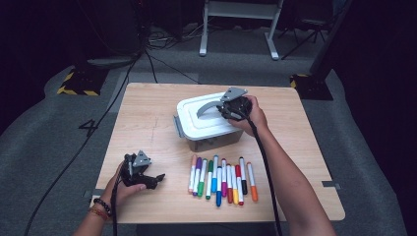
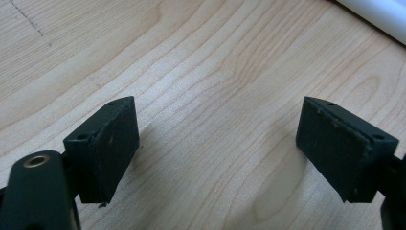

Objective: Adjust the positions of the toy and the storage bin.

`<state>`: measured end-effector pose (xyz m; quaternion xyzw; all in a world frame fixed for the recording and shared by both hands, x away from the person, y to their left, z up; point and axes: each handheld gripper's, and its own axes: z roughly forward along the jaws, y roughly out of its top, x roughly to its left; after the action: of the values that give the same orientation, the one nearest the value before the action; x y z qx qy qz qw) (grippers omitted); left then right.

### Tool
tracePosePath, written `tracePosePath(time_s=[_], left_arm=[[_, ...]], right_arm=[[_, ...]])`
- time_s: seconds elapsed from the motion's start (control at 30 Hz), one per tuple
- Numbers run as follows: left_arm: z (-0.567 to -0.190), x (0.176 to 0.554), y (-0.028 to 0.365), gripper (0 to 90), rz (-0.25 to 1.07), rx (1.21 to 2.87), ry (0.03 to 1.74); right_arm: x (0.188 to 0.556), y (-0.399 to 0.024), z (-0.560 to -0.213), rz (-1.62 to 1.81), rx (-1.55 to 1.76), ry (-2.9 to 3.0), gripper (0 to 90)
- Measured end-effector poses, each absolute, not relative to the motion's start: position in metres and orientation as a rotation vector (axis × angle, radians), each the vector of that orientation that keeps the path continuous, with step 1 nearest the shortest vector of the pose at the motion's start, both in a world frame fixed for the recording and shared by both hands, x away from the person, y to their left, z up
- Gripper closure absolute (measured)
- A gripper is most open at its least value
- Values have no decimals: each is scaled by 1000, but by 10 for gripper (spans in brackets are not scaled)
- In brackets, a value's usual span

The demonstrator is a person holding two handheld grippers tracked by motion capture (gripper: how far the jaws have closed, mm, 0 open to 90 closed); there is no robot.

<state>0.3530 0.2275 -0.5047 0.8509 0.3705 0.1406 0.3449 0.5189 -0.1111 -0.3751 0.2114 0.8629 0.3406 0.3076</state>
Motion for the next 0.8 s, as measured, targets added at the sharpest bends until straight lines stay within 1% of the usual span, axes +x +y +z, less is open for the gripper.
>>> tracePosePath(time_s=[0.03,0.17,0.5,0.8], left_arm=[[-505,353,228,153,367,2210,961],[-505,353,227,153,365,2210,962],[-505,353,227,153,365,2209,962],[-505,353,228,153,367,2210,961]], right_arm=[[519,-112,-374,905,552,2287,674],[515,-112,-373,857,509,2296,699],[501,-116,-372,830,503,2294,703],[491,-126,-373,873,502,2298,706]])
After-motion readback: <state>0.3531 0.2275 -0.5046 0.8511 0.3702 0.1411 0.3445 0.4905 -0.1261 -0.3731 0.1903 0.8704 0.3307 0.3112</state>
